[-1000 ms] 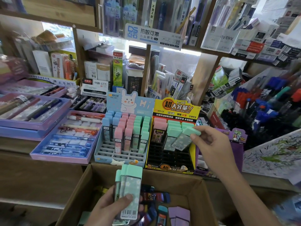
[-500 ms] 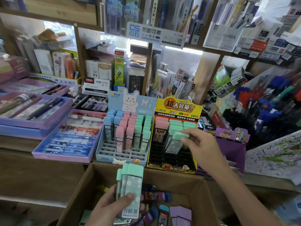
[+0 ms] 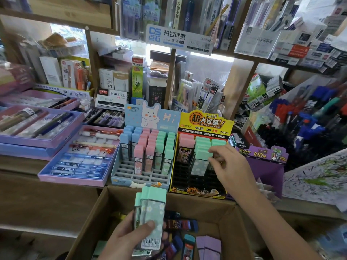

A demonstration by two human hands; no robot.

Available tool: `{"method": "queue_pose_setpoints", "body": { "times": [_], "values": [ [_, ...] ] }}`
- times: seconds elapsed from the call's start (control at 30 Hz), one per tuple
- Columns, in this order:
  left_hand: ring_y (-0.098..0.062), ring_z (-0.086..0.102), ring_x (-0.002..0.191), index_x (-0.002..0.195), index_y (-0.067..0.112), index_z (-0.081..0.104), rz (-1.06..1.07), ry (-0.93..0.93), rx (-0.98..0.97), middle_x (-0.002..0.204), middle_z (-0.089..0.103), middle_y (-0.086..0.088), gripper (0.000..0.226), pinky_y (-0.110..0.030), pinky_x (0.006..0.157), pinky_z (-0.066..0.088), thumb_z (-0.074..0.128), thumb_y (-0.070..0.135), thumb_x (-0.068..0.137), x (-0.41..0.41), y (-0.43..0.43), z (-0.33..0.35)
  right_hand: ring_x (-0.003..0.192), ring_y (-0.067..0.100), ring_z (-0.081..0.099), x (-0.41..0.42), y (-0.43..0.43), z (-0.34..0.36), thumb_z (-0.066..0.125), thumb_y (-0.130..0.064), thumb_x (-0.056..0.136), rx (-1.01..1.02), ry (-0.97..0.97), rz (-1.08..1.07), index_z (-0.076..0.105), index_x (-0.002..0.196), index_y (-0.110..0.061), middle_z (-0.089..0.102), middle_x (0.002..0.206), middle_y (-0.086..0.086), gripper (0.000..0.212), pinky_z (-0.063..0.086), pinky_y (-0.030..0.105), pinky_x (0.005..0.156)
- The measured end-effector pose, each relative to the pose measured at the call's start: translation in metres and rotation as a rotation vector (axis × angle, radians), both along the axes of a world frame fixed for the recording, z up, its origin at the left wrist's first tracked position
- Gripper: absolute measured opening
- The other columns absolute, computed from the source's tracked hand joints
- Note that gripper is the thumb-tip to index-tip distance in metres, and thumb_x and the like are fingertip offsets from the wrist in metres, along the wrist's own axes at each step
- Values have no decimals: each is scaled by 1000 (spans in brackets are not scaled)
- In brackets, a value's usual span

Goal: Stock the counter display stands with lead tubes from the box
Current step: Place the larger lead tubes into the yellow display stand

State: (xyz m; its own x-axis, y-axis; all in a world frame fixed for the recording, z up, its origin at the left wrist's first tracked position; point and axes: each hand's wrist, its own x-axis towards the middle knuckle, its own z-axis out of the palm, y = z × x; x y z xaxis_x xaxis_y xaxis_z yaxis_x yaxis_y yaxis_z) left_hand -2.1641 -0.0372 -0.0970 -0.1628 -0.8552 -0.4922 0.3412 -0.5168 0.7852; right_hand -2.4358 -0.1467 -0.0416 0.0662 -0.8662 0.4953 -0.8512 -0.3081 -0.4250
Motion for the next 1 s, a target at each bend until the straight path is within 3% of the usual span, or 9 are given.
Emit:
{"method": "queue_pose_setpoints", "body": {
  "times": [0.1,0.2,0.33,0.47,0.6,0.73,0.83,0.93,1.0],
  "values": [
    [-42,76,95,125,19,69,-15,20,-2,107,76,-26,56,-45,88,54,76,6,71,0,2,0,79,6,65,4,8,0,72,-12,94,-33,-39,-21,70,114,-18,61,107,-9,21,58,30,73],
    [-41,75,100,127,19,68,-30,27,-2,111,76,-24,58,-47,89,54,77,5,72,2,3,-1,76,9,64,19,24,-4,74,-6,91,16,-293,38,67,106,-23,63,87,-10,23,53,17,68],
    [-41,74,104,130,17,65,-60,32,-27,115,75,-23,61,-47,89,56,77,1,73,1,0,-4,76,14,70,45,47,-14,72,-18,94,315,-504,171,72,100,-29,72,87,-6,12,57,22,59],
    [-43,72,106,132,11,62,-88,99,-89,119,73,-26,58,-39,74,64,70,-9,78,-2,-1,-6,64,12,68,66,60,-29,72,-25,96,541,-690,209,72,104,-27,75,91,-3,9,52,25,50],
    [-44,71,108,134,10,61,-97,137,-100,122,71,-27,60,-41,77,64,66,-12,79,-2,1,-6,59,9,64,75,65,-36,79,-23,90,616,-756,231,73,103,-25,76,88,3,14,47,18,49],
    [-45,71,109,132,13,64,-50,105,-35,120,73,-24,58,-54,97,54,71,0,76,-1,1,-3,52,11,60,69,65,-35,82,-20,88,640,-763,197,76,101,-19,74,75,3,14,47,23,47],
    [-42,76,97,119,20,74,46,79,45,110,78,-19,44,-50,87,56,76,16,74,-2,1,1,47,14,54,57,64,-32,82,-18,88,623,-801,200,78,95,-18,70,65,6,8,47,25,47],
    [-41,77,87,113,18,76,102,108,80,102,79,-20,42,-48,72,61,76,16,71,-2,2,3,47,16,53,42,62,-22,80,-17,89,592,-824,197,78,89,-20,69,64,11,4,46,24,47],
    [-40,78,86,114,15,74,116,101,79,102,78,-23,44,-47,77,59,73,15,70,-2,2,5,49,16,56,31,61,-13,78,-17,90,551,-791,182,77,88,-22,71,68,13,5,47,21,47]
  ]
}}
